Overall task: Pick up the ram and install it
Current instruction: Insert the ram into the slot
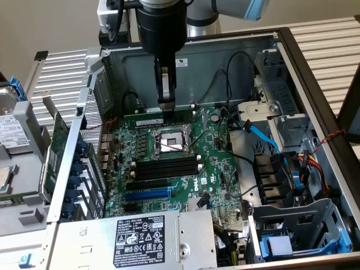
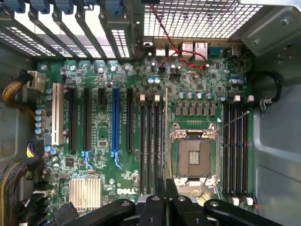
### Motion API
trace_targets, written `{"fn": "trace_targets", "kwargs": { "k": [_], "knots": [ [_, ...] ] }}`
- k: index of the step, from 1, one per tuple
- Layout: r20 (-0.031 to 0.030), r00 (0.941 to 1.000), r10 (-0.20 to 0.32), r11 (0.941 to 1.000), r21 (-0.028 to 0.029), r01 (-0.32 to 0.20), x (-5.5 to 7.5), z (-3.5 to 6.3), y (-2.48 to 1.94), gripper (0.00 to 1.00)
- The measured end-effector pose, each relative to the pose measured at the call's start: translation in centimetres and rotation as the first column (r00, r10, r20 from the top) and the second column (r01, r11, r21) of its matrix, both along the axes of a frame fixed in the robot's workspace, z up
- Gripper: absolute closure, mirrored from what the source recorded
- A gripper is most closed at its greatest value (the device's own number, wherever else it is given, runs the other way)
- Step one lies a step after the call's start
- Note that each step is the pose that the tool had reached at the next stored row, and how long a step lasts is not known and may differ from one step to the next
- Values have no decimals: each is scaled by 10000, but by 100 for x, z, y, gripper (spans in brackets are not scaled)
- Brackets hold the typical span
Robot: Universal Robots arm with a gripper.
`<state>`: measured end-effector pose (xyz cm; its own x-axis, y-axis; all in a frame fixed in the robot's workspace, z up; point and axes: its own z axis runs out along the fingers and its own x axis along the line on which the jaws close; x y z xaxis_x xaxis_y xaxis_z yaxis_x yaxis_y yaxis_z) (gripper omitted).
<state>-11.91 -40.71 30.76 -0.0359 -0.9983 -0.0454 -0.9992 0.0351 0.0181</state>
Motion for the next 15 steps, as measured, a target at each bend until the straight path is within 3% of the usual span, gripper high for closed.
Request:
{"fn": "trace_targets", "kwargs": {
  "k": [8, 11, 15],
  "knots": [
    [-9, 10000, 1, 10000, -1, -1, 16, -116, -70, 87],
    [-31, 10000, 2, 10000, -7, -2, 19, -160, -78, 87],
    [-73, 10000, 54, 9999, -89, -55, 21, -198, -78, 87]
  ]
}}
